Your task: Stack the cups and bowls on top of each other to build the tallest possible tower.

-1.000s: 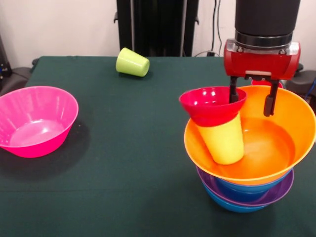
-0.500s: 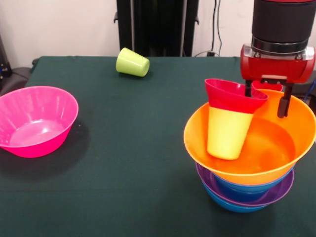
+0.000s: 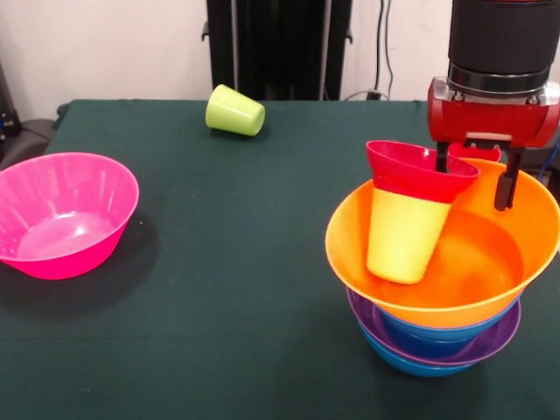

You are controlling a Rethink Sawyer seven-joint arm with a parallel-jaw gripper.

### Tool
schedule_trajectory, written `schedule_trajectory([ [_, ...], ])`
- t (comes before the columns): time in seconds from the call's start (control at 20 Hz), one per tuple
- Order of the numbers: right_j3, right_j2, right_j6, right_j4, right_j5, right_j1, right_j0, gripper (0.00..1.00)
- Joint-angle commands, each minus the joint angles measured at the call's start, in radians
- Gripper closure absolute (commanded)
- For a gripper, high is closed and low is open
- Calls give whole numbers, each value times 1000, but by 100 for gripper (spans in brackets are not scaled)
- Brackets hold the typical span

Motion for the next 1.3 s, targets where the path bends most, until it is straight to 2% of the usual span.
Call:
schedule_trajectory([
  [0.05, -87, -32, 4, 6, 105, 61, -22, 0],
  [0.25, -154, -35, -20, -1, 164, 70, -27, 0],
  [0.4, -261, -29, -56, -17, 233, 106, -29, 0],
  [0.6, -339, -11, -100, -30, 278, 144, -37, 0],
  [1.3, -321, -15, -85, -25, 249, 147, -38, 0],
])
